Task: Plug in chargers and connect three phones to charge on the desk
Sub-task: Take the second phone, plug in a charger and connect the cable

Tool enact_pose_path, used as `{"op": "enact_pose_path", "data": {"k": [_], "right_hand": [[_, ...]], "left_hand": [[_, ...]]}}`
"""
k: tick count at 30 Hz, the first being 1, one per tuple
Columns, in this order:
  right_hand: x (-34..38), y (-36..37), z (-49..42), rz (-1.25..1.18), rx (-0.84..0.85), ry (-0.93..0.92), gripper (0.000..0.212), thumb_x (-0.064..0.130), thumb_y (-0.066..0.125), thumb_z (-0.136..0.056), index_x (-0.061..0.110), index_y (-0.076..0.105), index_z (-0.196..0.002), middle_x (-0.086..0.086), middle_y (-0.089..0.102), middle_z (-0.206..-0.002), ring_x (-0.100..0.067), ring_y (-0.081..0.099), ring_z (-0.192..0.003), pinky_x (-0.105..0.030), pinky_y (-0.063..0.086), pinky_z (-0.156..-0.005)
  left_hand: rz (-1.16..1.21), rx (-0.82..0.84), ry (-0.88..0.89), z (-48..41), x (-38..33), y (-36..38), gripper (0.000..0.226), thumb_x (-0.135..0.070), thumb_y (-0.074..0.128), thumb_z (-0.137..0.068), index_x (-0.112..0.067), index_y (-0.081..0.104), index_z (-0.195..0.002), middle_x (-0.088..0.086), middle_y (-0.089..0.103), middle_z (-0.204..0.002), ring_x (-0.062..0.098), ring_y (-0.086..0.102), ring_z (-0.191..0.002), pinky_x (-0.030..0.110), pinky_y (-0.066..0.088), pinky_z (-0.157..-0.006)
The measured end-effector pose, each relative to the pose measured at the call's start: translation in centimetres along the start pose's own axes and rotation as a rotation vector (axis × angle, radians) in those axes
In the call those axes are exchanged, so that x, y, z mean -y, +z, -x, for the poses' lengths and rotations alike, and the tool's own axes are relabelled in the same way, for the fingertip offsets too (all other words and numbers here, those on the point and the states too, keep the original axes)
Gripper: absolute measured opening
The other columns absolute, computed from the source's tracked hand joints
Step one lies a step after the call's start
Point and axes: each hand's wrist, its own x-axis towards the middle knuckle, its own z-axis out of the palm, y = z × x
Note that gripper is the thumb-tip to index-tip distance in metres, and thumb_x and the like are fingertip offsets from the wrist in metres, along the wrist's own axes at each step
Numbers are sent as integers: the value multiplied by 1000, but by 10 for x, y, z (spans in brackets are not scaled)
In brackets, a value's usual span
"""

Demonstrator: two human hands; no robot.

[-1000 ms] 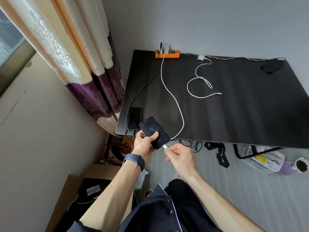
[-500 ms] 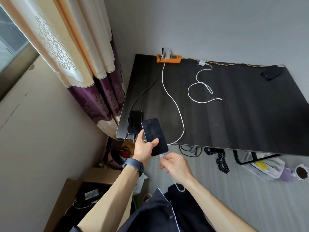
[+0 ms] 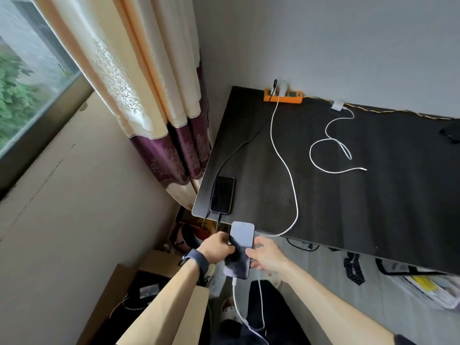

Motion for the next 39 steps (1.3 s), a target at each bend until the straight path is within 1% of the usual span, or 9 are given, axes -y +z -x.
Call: {"op": "enact_pose_path", "data": {"k": [3,6,11,14,18,21,23,27,39], "right_hand": [[11,-14,-31,111,-63,-49,10,23,59,-88,17,52,-84,2,72,-71,-20,74,-70,-33,57,-71],[18,-32,-67,37,-118,-4,14,26,59,-88,12,56,-90,-4,76,-79,-23,74,-72,-40,59,-75],[40,-65,-119,-161,-162,86,9,20,61,-94,20,57,-86,-10,70,-88,-21,67,-63,-30,54,-57],[47,-80,-148,-183,-156,111,12,20,62,-94,20,56,-84,-12,69,-90,-22,66,-63,-28,52,-53],[52,-92,-165,2,-136,106,8,25,63,-94,18,59,-91,-8,74,-90,-21,74,-69,-34,62,-62],[47,-97,-176,280,-170,80,22,37,61,-89,15,62,-86,-5,77,-85,-25,75,-78,-40,62,-76],[45,-97,-180,386,-214,71,29,44,60,-86,15,62,-85,-7,77,-88,-29,72,-89,-35,58,-79],[54,-91,-176,435,-275,33,31,42,65,-88,11,67,-92,-12,76,-97,-33,68,-100,-30,47,-74],[55,-77,-170,357,-320,93,28,37,66,-87,10,70,-80,-8,75,-84,-34,67,-91,-32,50,-73]], "left_hand": [[-186,-194,29,-25,-10,-14,49,-24,55,-91,-13,49,-138,13,56,-137,32,51,-128,36,41,-106],[-334,-293,64,-48,-20,-22,61,-29,55,-90,-20,37,-148,9,39,-151,32,37,-137,41,36,-111],[-596,-276,50,-77,-31,-20,74,-31,50,-93,-26,13,-157,9,6,-165,33,9,-150,48,22,-118],[-668,-302,20,-93,-30,-21,75,-36,49,-94,-31,8,-157,14,-7,-165,39,2,-150,53,20,-117],[-742,-344,30,-112,-20,-27,71,-37,47,-96,-37,10,-156,12,-7,-165,40,2,-150,54,18,-118],[-743,-267,34,-123,-11,-30,68,-35,47,-99,-42,8,-155,5,-1,-166,35,6,-151,52,20,-119],[-738,-237,31,-126,-8,-32,70,-32,47,-100,-44,5,-154,2,-1,-167,31,6,-152,49,23,-119],[-729,-219,40,-125,-7,-34,74,-25,47,-100,-47,1,-153,-1,-5,-166,29,4,-153,48,23,-120],[-715,-193,34,-122,-11,-35,75,-22,44,-99,-46,-1,-154,-2,-9,-166,28,1,-153,48,29,-117]]}}
